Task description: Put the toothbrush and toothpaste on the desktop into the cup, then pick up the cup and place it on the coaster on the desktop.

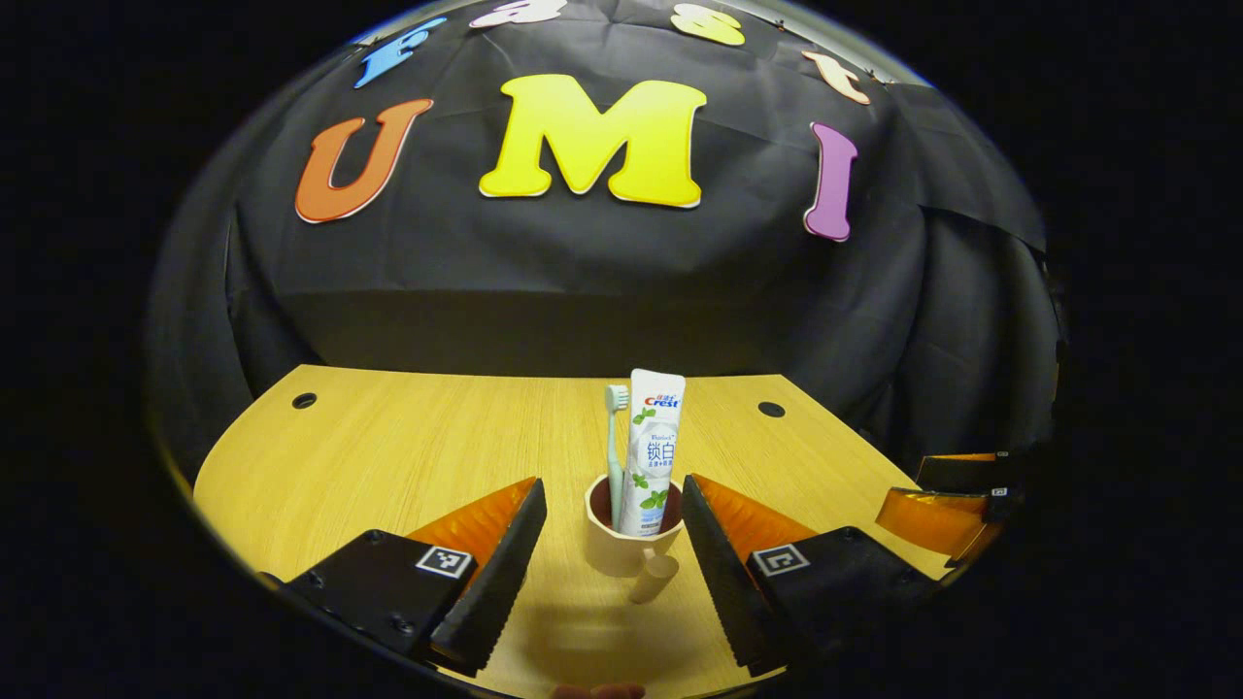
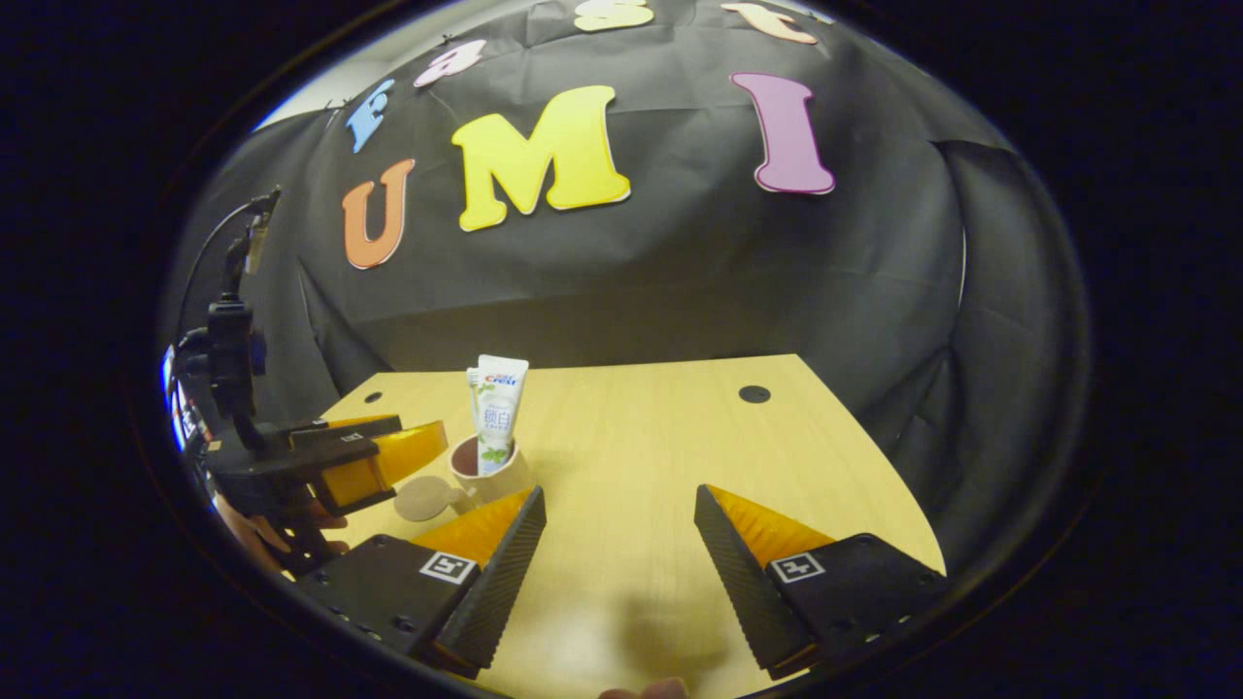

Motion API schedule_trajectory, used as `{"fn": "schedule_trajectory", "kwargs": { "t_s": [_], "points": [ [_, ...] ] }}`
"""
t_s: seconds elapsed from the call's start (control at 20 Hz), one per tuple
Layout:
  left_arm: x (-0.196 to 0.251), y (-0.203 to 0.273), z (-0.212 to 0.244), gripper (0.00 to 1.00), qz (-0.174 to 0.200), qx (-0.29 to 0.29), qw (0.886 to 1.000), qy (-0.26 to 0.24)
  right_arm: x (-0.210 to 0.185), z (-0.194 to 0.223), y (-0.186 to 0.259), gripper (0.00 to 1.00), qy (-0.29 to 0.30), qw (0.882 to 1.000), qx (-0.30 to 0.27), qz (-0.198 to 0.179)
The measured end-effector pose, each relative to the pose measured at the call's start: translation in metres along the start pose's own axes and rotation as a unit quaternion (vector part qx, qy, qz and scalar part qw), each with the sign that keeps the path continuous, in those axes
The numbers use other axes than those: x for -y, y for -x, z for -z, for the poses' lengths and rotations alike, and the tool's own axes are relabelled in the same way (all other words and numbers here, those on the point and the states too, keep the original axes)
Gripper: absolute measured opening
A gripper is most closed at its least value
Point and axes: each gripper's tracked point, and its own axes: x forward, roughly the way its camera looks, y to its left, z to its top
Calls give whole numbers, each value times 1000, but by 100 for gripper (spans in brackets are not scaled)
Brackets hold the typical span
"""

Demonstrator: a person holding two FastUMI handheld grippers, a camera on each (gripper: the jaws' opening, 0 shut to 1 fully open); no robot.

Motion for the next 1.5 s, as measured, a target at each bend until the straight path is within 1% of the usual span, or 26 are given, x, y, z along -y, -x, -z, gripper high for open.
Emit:
{"fn": "schedule_trajectory", "kwargs": {
  "t_s": [0.15,0.3,0.45,0.55,0.65,0.75,0.85,1.05,1.2,1.35,1.5],
  "points": [
    [-22,20,-5,92,-17,8,1000,10,-16,15,-2,93,5,999,-42,5],
    [-47,42,0,92,-33,-2,999,10,-44,25,-2,94,6,997,-76,-5],
    [-67,69,-2,92,-43,4,999,24,-73,30,1,94,17,995,-101,-13],
    [-83,88,-2,92,-52,9,998,34,-97,30,0,94,7,992,-123,-30],
    [-99,106,-1,93,-62,13,997,38,-110,28,-9,94,9,989,-146,-26],
    [-114,124,1,93,-66,14,997,32,-117,26,-22,94,13,985,-170,-12],
    [-135,140,0,93,-79,22,996,23,-123,27,-37,94,11,979,-205,-2],
    [-177,168,-7,93,-109,38,993,21,-131,35,-73,93,13,964,-265,20],
    [-202,182,-5,93,-128,38,991,21,-137,54,-95,94,2,944,-329,34],
    [-225,192,-1,93,-148,33,988,25,-140,75,-115,94,-23,925,-377,45],
    [-242,197,7,93,-164,23,985,38,-136,88,-129,94,-10,909,-413,54]
  ]
}}
